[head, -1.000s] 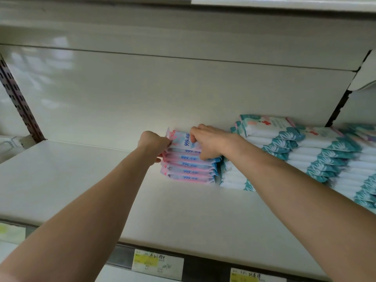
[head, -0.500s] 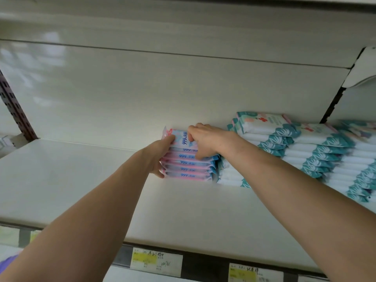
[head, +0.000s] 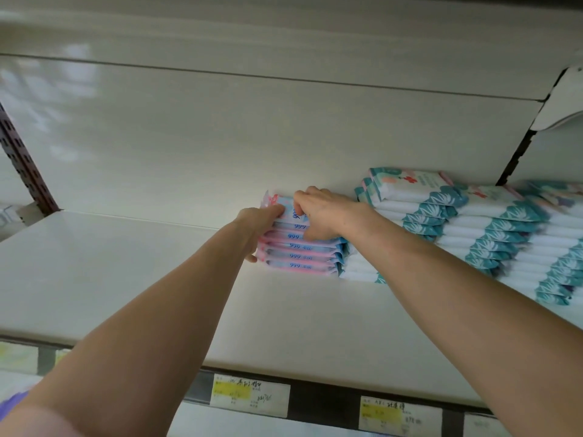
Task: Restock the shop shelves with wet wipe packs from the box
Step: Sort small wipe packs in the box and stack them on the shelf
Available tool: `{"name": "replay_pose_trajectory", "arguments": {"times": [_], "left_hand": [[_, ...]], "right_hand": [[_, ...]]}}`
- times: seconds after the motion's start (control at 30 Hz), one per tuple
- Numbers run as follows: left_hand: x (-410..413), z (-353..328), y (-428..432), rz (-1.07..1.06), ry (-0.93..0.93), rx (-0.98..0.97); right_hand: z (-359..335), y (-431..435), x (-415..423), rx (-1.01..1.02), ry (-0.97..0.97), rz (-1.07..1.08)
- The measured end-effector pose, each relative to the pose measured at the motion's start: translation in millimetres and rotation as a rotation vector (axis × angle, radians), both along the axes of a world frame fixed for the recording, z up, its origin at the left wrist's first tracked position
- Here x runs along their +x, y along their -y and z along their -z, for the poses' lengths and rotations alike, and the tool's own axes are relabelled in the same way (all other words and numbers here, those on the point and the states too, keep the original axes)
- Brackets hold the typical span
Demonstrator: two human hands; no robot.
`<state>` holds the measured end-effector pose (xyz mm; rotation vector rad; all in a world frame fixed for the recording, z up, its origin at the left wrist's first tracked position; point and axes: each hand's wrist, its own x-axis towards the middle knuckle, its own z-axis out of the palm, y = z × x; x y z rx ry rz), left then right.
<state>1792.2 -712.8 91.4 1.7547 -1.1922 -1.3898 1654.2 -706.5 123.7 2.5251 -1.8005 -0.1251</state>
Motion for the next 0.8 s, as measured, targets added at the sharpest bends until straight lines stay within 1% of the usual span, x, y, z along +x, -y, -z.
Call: {"name": "replay_pose_trajectory", "arguments": {"times": [0.1, 0.2, 0.27, 0.4, 0.53, 0.63, 0.8], "left_hand": [[2, -6, -4, -0.014, 0.056, -0.051], [9, -15, -6, -0.047, 0.090, -0.149], [15, -20, -11, -0.105, 0.067, -0.192], [30, -30, -29, -0.178, 0.026, -0.217], [48, -40, -61, -0.239, 0.023, -0.212], [60, -43, -89, -0.353, 0.031, -0.186], [71, -33, -140, -0.587, 0.035, -0.158]], "right_hand": [[-7, -4, 4, 0.008, -0.038, 0.028], [-17, -11, 12, -0.010, -0.059, 0.025], [-22, -16, 18, -0.030, -0.070, 0.002], [-33, -30, 39, -0.022, -0.093, -0.066], [-33, -39, 68, -0.043, -0.096, -0.180], [-32, -49, 87, -0.016, -0.068, -0.297], [-21, -74, 114, -0.018, -0.080, -0.526]]}}
